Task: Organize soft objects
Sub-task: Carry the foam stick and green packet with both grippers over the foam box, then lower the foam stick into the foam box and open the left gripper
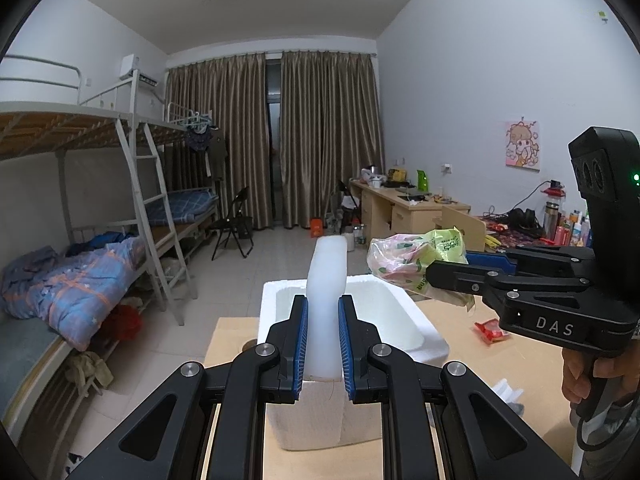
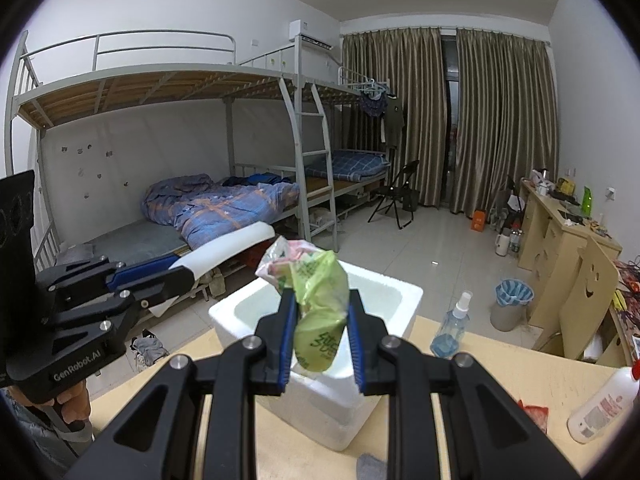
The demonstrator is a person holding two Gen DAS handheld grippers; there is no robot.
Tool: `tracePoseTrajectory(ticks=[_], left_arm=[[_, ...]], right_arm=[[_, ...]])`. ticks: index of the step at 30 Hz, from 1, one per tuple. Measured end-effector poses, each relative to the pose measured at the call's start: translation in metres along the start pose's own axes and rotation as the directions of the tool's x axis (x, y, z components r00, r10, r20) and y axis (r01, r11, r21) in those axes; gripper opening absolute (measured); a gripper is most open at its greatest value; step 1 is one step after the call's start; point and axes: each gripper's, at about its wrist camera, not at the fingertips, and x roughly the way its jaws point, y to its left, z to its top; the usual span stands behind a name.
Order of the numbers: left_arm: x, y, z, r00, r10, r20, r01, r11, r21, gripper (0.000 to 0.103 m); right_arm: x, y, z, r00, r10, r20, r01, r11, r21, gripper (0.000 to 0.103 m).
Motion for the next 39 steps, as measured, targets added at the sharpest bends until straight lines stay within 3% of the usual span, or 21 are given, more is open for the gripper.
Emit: tracePoseTrajectory(ticks=[14,39], left_arm=[[0.046,0.013,0.007,0.999,-0.007,-0.040,0.007,1.000,-0.004,0.016],[0.080,0.019,0.003,0.994,-0.052,-0.093,0.051,0.999,-0.013,0.018]], right_arm=[[0.027,-0.014,0.003,1.000,0.007,-0.030,-0.007,1.000,0.019,0.028],[0.030,-0.015,0.009,0.999,0.001,-0.038,0.000,1.000,0.023,0.028]])
